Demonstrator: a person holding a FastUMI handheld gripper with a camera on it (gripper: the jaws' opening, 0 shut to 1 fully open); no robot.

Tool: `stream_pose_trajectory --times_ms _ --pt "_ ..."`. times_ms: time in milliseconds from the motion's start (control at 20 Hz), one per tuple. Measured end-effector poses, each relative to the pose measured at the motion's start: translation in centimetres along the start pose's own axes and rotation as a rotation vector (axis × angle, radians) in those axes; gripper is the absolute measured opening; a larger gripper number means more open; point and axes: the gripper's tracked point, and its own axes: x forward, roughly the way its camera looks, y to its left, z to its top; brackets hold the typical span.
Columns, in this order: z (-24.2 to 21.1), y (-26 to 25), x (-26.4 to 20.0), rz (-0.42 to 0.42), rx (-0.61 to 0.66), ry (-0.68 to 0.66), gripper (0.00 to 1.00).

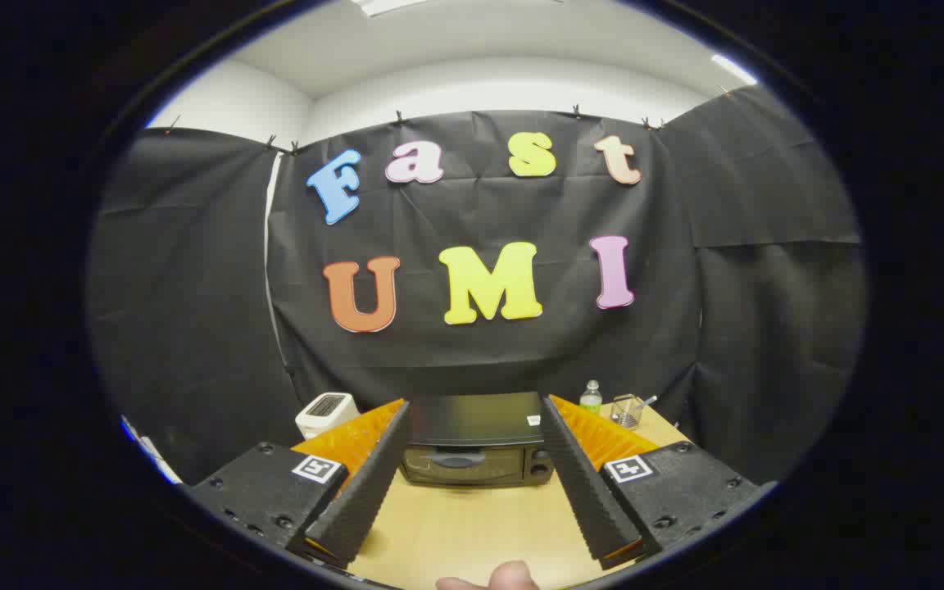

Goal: Open the toaster oven, put the food inside, and close the toaster oven door.

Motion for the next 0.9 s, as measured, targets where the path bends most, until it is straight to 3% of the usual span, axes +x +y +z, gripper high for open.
stream_pose_trajectory --times_ms 900 --pt "-0.22 0.07 0.34 0.001 0.013 0.009 1.00"
